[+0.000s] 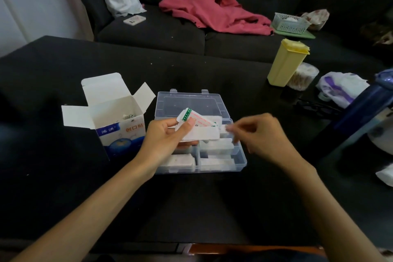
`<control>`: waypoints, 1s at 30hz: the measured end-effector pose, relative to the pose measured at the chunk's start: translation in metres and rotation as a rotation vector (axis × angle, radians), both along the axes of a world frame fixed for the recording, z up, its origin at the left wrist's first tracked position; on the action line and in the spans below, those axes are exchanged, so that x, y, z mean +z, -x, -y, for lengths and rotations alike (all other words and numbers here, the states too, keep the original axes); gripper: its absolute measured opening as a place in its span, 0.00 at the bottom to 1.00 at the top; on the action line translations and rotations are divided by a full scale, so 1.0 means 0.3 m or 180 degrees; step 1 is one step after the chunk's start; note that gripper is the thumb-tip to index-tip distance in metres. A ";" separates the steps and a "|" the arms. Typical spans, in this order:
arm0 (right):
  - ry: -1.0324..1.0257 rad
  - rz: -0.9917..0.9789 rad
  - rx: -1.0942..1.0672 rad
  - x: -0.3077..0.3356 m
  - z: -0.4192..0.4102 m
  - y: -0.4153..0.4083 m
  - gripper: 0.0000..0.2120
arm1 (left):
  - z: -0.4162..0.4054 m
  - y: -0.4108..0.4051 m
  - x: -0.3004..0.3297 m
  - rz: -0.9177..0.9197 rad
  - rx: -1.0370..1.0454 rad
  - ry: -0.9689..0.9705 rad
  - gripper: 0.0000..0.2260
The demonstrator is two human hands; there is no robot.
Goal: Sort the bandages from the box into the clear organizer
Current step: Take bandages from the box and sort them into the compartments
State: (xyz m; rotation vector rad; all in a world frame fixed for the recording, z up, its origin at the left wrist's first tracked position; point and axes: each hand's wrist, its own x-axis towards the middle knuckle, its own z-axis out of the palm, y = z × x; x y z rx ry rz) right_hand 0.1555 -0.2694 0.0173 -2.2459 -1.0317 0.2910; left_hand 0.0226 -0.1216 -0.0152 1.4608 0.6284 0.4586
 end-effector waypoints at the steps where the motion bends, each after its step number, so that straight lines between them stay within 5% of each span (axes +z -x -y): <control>1: -0.0351 -0.0468 -0.0171 0.017 -0.003 0.001 0.10 | 0.006 -0.001 0.001 0.0006 -0.0101 0.0020 0.09; 5: -0.0270 -0.1684 -0.0114 0.018 -0.026 0.015 0.09 | 0.030 -0.009 0.002 0.0073 -0.0387 0.0010 0.06; 21: -0.0361 -0.1787 -0.0190 -0.024 -0.043 0.021 0.09 | 0.022 -0.010 -0.024 -0.0078 -0.0428 -0.0331 0.04; 26: -0.0955 -0.1298 -0.0468 -0.035 -0.042 0.020 0.09 | 0.016 -0.012 -0.013 -0.0145 -0.0315 0.0040 0.03; 30: -0.1371 -0.0133 0.0139 -0.013 -0.023 0.031 0.08 | 0.011 -0.008 -0.013 -0.0118 -0.0089 0.0026 0.03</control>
